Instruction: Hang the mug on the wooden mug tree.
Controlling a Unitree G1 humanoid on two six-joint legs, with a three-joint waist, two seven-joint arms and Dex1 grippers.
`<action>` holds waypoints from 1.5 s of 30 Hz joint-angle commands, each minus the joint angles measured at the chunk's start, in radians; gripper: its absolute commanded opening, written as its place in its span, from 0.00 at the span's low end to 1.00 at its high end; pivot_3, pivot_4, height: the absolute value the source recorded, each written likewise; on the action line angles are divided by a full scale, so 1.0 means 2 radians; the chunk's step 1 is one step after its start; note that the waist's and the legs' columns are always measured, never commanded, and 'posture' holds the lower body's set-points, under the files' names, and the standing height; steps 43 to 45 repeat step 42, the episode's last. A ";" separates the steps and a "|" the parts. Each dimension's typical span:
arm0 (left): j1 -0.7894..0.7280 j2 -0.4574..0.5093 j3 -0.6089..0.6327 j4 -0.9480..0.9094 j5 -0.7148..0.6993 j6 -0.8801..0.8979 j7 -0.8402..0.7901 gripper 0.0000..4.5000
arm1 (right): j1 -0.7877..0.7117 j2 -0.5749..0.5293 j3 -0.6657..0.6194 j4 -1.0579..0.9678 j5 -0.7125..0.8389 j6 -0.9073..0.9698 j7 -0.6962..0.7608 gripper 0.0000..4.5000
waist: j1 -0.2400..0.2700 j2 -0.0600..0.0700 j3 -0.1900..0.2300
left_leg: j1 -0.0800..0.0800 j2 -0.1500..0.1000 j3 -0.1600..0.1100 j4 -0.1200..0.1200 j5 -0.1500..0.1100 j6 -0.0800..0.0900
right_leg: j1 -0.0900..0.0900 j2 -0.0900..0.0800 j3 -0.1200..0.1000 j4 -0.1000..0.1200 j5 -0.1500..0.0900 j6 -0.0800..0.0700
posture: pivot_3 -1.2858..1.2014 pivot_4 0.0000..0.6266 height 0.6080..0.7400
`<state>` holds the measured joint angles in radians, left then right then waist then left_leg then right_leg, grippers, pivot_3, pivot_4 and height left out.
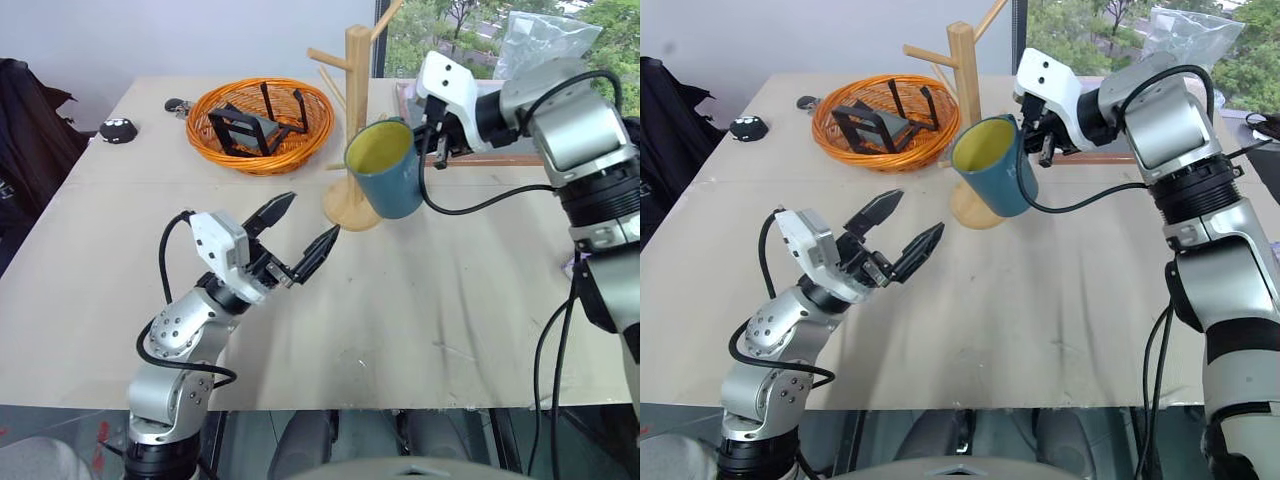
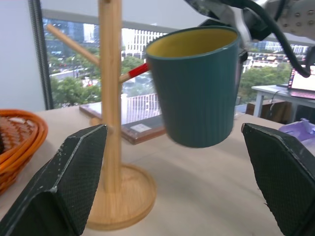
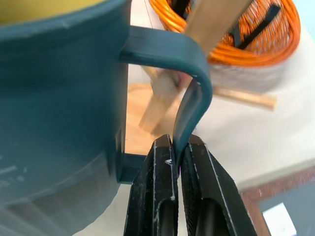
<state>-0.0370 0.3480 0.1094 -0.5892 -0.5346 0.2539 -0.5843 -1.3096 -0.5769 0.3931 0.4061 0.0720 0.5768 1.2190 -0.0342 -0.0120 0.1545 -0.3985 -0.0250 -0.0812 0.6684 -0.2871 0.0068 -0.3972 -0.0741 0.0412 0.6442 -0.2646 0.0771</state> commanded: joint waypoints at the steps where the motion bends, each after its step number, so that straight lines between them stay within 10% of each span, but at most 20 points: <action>1: -0.011 0.005 -0.001 -0.004 -0.003 -0.011 -0.004 1.00 | -0.023 0.006 -0.018 -0.011 -0.008 0.000 -0.008 0.07 | 0.000 0.000 0.000 | 0.000 0.000 0.000 0.000 0.000 0.000 | 0.000 0.000 0.000 0.000 0.000 0.000 | 0.52 0.24 1.00; 10: -0.016 0.010 -0.002 0.004 -0.007 -0.010 -0.011 1.00 | -0.034 0.006 -0.052 -0.012 -0.001 0.024 -0.030 0.97 | -0.001 0.000 0.000 | 0.000 0.000 0.000 0.000 0.000 0.000 | 0.000 0.000 0.000 0.000 0.000 0.000 | 0.52 0.24 1.00; 19: -0.015 0.013 -0.004 0.005 -0.007 -0.006 -0.015 1.00 | -0.012 -0.041 -0.112 -0.052 0.039 0.090 -0.021 0.99 | 0.001 0.000 0.000 | 0.000 0.000 0.000 0.000 0.000 0.000 | 0.000 0.000 0.000 0.000 0.000 0.000 | 0.52 0.24 1.00; 25: 0.015 0.031 -0.005 -0.007 -0.011 0.009 -0.024 1.00 | 0.179 -0.106 -0.237 -0.223 0.152 0.157 -0.003 0.99 | 0.013 -0.001 -0.001 | 0.000 0.000 -0.001 -0.001 0.000 0.000 | 0.000 0.000 0.000 0.000 0.000 0.000 | 0.52 0.24 1.00; 35: 0.136 0.092 -0.018 0.006 0.034 0.044 -0.033 1.00 | 0.687 0.049 -0.401 -0.483 0.232 0.070 -0.128 0.99 | 0.010 0.001 -0.002 | 0.002 0.000 0.001 0.000 -0.001 0.002 | 0.001 0.000 0.001 0.002 0.000 0.000 | 0.52 0.24 1.00; 45: 0.183 0.106 -0.029 0.047 0.084 0.005 -0.046 1.00 | 0.826 0.118 -0.364 -0.419 0.145 -0.151 -0.164 0.99 | 0.010 -0.001 -0.003 | 0.012 0.001 0.001 -0.001 -0.002 0.003 | 0.011 0.002 0.001 0.000 -0.001 0.000 | 0.52 0.24 1.00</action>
